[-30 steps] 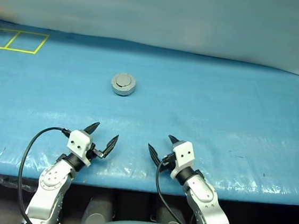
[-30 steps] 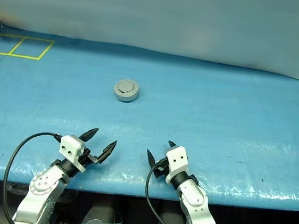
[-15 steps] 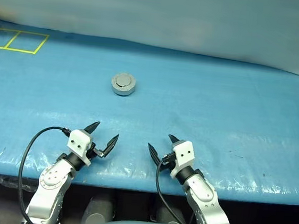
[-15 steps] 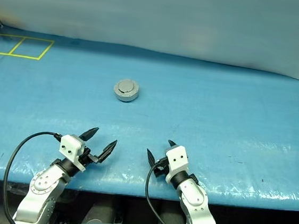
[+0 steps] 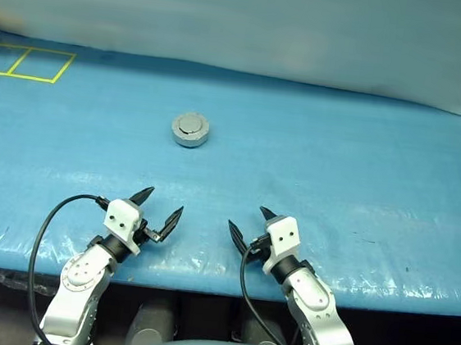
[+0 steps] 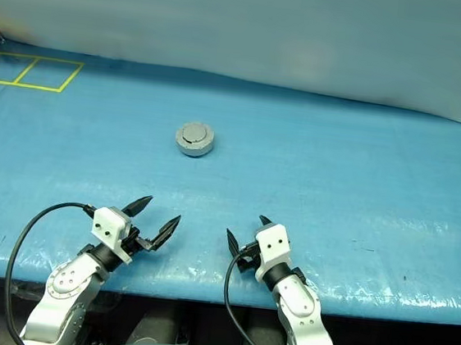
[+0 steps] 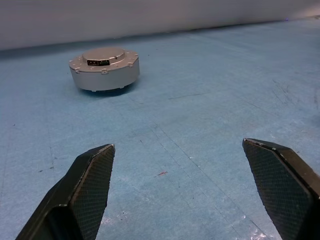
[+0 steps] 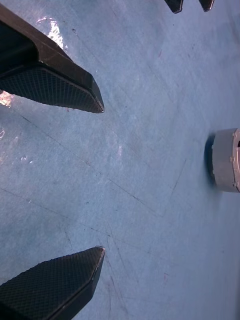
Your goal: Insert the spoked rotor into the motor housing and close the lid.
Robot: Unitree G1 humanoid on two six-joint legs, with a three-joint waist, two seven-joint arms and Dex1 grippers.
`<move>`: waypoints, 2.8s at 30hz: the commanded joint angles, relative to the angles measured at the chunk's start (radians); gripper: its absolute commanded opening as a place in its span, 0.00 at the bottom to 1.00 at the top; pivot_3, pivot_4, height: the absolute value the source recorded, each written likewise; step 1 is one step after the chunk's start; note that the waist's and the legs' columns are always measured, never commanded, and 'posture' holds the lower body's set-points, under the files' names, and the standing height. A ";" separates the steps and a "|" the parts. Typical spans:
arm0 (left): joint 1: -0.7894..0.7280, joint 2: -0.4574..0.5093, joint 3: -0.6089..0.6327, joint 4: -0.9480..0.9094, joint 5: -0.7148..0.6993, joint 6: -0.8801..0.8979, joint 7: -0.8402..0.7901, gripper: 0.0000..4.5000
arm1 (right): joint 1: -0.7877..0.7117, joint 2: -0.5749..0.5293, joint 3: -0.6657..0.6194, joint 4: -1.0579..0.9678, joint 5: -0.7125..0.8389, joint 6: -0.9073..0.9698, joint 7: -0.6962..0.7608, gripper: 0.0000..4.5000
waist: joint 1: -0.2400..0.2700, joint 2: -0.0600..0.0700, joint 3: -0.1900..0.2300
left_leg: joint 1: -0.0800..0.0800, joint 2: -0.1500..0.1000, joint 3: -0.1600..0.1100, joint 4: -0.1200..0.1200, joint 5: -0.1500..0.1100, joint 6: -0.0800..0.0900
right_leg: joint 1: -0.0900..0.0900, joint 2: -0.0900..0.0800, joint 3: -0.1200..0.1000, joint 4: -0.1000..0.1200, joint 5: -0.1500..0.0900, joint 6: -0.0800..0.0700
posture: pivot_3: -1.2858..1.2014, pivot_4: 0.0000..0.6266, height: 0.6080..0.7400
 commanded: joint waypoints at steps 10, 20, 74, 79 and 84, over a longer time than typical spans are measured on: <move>-0.009 0.001 0.002 -0.005 -0.002 -0.011 -0.001 0.99 | -0.011 0.003 -0.007 -0.009 -0.005 -0.036 -0.006 1.00 | 0.000 0.000 0.000 | 0.000 0.000 0.000 0.000 0.000 0.000 | 0.000 0.000 0.000 0.000 0.000 0.000 | 0.52 0.24 1.00; -0.015 -0.015 0.027 0.002 -0.003 -0.029 0.039 0.99 | -0.059 0.028 -0.081 0.023 -0.019 -0.108 -0.078 1.00 | 0.000 0.000 0.000 | 0.000 0.000 0.000 0.000 0.000 0.000 | 0.000 0.000 0.000 0.000 0.000 0.000 | 0.52 0.24 1.00; -0.046 -0.001 0.170 -0.080 -0.075 0.029 0.093 0.99 | -0.050 0.019 -0.099 0.023 -0.044 -0.116 -0.084 1.00 | 0.000 0.000 0.000 | 0.001 0.000 0.001 0.000 0.001 0.000 | 0.001 0.001 0.001 0.001 0.001 0.000 | 0.52 0.24 1.00; -0.045 -0.002 0.167 -0.085 -0.075 0.035 0.091 0.99 | -0.044 0.018 -0.096 0.020 -0.044 -0.115 -0.084 1.00 | 0.000 0.000 0.000 | 0.001 0.000 0.001 0.000 0.001 0.000 | 0.001 0.001 0.001 0.001 0.001 0.000 | 0.52 0.24 1.00; -0.043 -0.001 0.166 -0.087 -0.076 0.037 0.092 0.99 | -0.042 0.018 -0.096 0.019 -0.044 -0.114 -0.083 1.00 | 0.000 0.000 0.000 | 0.001 0.000 0.001 0.000 0.001 0.000 | 0.001 0.001 0.001 0.001 0.001 0.000 | 0.52 0.24 1.00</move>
